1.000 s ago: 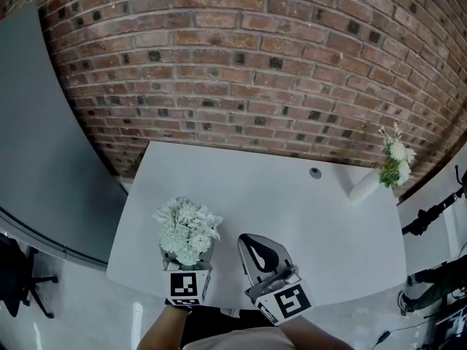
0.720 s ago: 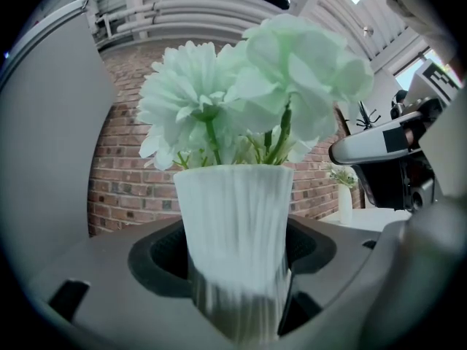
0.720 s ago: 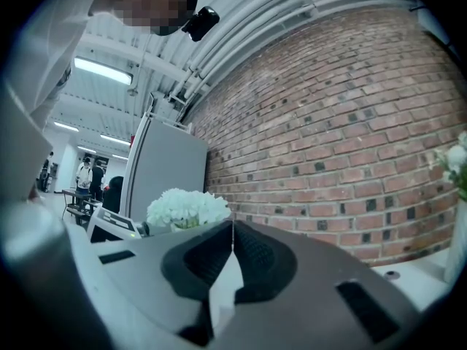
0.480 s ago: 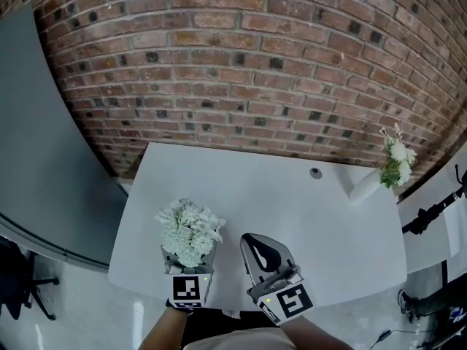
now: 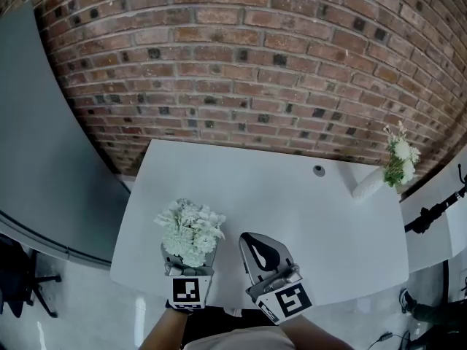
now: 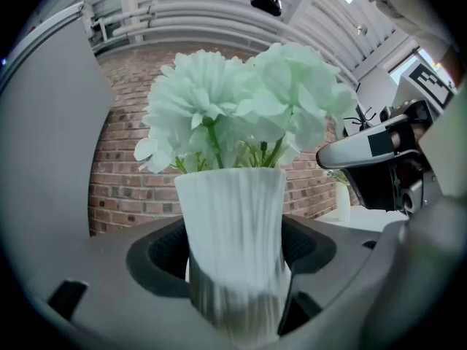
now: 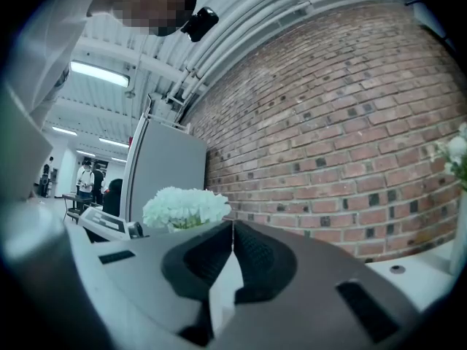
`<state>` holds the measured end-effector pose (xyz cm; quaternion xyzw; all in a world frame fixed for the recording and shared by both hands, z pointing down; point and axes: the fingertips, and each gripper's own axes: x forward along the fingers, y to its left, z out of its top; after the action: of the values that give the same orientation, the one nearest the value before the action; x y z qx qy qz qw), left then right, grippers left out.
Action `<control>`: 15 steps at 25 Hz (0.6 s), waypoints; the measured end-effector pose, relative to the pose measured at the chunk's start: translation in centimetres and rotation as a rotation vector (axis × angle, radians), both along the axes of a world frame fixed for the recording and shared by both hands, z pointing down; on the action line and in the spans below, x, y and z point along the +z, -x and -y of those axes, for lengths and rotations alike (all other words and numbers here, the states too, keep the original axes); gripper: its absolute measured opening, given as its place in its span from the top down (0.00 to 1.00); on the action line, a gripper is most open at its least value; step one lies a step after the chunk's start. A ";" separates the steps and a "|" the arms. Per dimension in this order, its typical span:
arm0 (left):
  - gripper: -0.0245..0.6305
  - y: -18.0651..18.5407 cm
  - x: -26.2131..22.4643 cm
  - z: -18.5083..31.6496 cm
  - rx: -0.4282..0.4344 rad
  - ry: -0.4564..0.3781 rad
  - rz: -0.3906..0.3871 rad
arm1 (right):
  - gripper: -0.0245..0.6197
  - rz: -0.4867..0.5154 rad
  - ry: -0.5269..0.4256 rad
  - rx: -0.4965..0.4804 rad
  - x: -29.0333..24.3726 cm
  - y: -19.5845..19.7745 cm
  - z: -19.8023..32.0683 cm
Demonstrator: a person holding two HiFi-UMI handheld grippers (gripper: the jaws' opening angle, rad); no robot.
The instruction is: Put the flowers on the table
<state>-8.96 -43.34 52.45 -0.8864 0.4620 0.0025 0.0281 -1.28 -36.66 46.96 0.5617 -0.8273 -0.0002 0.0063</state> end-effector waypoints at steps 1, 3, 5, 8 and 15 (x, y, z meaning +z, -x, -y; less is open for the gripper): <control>0.43 0.1 -0.1 -0.1 -0.002 0.004 -0.008 | 0.94 0.000 0.002 -0.001 0.0 0.0 0.0; 0.43 0.2 -0.2 -0.3 -0.002 0.009 -0.018 | 0.94 0.000 0.008 -0.002 -0.1 0.1 -0.2; 0.43 0.3 -0.3 -0.5 0.002 0.011 -0.011 | 0.94 0.001 0.010 -0.002 -0.3 0.2 -0.3; 0.43 0.5 -0.5 -0.6 0.001 0.015 -0.010 | 0.94 0.000 0.011 -0.002 -0.6 0.2 -0.4; 0.43 2.5 -0.2 -2.8 -0.045 0.054 -0.008 | 0.94 -0.001 0.025 0.002 -0.9 0.0 -1.3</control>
<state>-11.49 -40.57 52.29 -0.8763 0.4817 -0.0072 0.0024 -1.25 -35.34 46.04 0.5623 -0.8268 0.0099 0.0136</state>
